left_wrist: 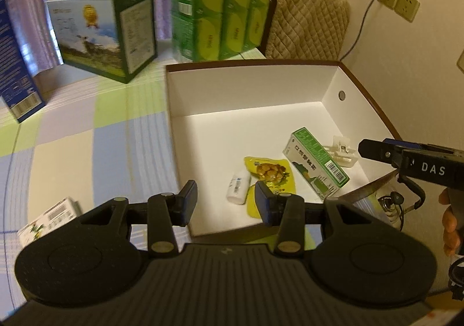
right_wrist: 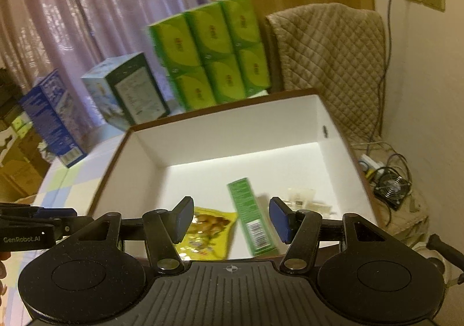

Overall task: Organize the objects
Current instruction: 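Lower the pill bottle into the brown box and open the left tool, then withdraw both tools from the box toward the loose items on the table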

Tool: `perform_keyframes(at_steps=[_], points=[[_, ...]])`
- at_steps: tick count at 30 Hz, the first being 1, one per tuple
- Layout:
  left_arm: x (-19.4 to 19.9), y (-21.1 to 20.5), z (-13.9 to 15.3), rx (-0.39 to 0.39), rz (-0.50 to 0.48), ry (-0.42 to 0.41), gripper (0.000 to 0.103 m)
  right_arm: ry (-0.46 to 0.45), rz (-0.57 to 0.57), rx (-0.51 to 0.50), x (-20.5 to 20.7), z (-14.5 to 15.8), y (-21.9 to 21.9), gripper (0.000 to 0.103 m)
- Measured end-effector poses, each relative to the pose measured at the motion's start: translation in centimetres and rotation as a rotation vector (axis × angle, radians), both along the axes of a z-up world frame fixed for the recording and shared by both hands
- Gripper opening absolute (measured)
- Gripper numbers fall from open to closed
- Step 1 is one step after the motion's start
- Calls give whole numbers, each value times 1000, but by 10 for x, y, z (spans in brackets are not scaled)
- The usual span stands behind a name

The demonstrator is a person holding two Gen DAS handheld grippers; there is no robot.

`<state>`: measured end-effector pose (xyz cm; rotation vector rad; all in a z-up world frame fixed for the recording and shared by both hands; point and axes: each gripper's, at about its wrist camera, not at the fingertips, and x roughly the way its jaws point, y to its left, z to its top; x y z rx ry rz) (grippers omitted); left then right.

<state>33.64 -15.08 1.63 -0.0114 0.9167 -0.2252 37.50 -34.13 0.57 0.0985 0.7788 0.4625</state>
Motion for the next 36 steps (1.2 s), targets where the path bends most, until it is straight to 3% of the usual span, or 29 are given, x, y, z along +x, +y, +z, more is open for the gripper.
perform_keyframes(at_steps=[11, 22, 28, 36], points=[[-64, 65, 2, -10, 125, -5, 41, -20, 168, 39, -48, 13, 43, 55], [-129, 151, -12, 19, 282, 53, 41, 62, 367, 42, -92, -10, 116, 55], [-149, 187, -24, 23, 329, 85, 42, 109, 414, 21, -109, -27, 143, 55], [-157, 222, -49, 29, 329, 128, 42, 159, 394, -4, -115, -44, 163, 55]])
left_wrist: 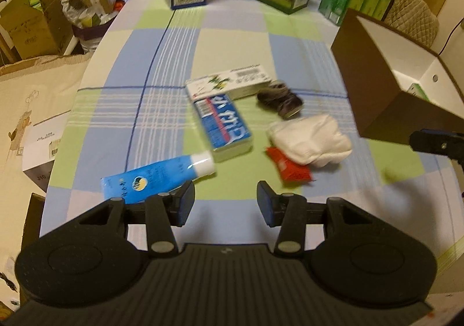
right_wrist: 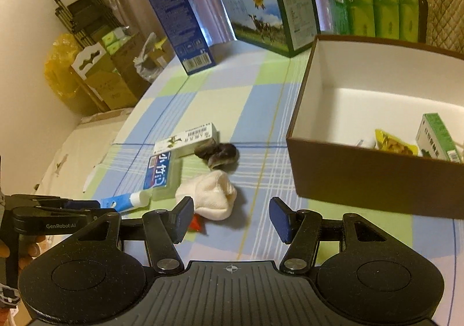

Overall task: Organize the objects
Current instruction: 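Withdraw both tools from the box toward the loose items on the table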

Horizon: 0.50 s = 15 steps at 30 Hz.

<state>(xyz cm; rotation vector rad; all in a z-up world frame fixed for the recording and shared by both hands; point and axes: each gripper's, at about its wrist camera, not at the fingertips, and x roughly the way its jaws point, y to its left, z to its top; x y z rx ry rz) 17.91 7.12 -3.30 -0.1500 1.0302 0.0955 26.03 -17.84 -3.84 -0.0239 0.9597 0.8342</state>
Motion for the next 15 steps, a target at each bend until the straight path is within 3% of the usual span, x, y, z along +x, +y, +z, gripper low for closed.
perform_keyframes(at_steps=[7, 15], points=[[15, 26, -27, 38, -67, 26, 50, 30, -67, -22, -2, -9, 0, 55], [38, 43, -56, 120, -215, 25, 64, 51, -159, -40, -6, -14, -5, 55]])
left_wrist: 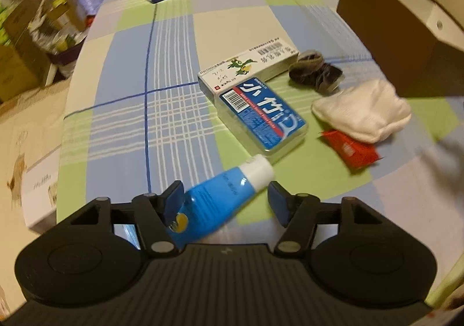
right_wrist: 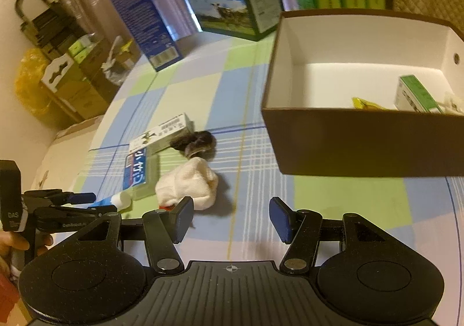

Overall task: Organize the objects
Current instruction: 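Withdraw both tools from the box toward the loose items on the table, then grasp the blue tube with the left tool while the right tool grasps the red packet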

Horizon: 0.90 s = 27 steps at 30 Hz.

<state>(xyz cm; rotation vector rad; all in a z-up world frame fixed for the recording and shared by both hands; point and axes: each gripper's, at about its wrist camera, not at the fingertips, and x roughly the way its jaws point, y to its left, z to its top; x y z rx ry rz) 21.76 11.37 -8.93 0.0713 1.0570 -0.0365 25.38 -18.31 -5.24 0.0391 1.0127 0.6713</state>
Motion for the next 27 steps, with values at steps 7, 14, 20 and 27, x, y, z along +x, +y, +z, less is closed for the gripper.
perform_keyframes(at_steps=[7, 14, 20, 27], points=[[4, 4, -19, 21, -95, 23, 65, 30, -19, -5, -7, -7, 8, 55], [-4, 10, -19, -28, -55, 23, 50, 76, 68, -12, -17, -27, 44, 55], [-18, 10, -16, -55, 70, 42, 45, 69, 158, -30, -24, -43, 79, 55], [-28, 12, -13, -67, 252, 89, 44, 50, 168, -36, -22, -56, 104, 55]])
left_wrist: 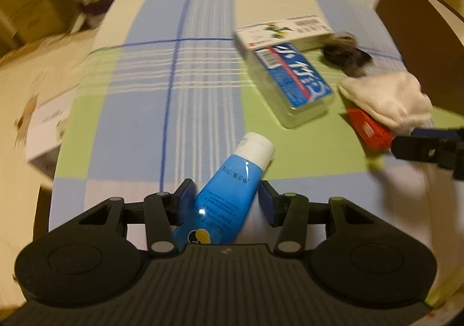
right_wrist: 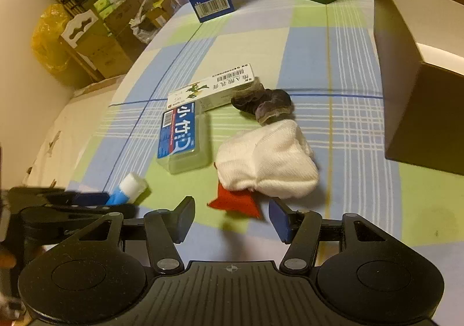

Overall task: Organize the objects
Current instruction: 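Grasp the blue tube with the left tool while the right tool grasps the red packet, then lift and carry the blue tube and red packet with both tools to the box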

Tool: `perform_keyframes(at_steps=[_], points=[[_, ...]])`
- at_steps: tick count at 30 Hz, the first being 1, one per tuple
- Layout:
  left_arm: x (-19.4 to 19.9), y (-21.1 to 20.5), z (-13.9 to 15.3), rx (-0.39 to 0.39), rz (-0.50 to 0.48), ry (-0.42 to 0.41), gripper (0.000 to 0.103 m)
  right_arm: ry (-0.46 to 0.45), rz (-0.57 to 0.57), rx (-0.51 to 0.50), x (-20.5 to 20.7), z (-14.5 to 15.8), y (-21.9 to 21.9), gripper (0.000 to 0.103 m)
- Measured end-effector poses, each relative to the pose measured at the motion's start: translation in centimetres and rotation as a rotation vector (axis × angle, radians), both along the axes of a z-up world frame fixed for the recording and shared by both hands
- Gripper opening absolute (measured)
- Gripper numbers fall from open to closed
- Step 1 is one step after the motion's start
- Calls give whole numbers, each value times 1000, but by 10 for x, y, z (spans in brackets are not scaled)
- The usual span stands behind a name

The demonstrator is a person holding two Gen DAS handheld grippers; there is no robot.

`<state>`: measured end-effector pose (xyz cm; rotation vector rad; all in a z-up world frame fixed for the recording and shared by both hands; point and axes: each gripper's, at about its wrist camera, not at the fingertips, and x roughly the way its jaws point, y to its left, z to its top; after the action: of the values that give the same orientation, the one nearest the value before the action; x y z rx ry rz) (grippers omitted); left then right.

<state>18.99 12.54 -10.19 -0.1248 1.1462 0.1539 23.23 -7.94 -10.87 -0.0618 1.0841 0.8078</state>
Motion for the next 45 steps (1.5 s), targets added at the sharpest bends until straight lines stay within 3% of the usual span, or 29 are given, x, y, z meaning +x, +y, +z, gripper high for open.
perform_keyframes(at_steps=[5, 8, 12, 21, 24, 33, 45], points=[[1, 10, 2, -41, 84, 4, 41, 32, -52, 18, 8, -7, 8, 53], [2, 8, 2, -32, 75, 3, 40, 27, -39, -18, 11, -15, 15, 37], [2, 3, 1, -14, 38, 1, 38, -19, 25, -68, 5, -18, 17, 30], [-7, -4, -1, -6, -104, -10, 39, -90, 188, -182, -13, -16, -1, 29], [-8, -10, -1, 26, -114, -6, 35, -97, 185, -202, -14, -16, -16, 29], [3, -42, 0, -14, -90, -9, 35, -116, 100, -223, -4, -16, -60, 29], [26, -64, -2, 19, -86, 19, 40, -133, 80, -197, 4, -21, -58, 35]])
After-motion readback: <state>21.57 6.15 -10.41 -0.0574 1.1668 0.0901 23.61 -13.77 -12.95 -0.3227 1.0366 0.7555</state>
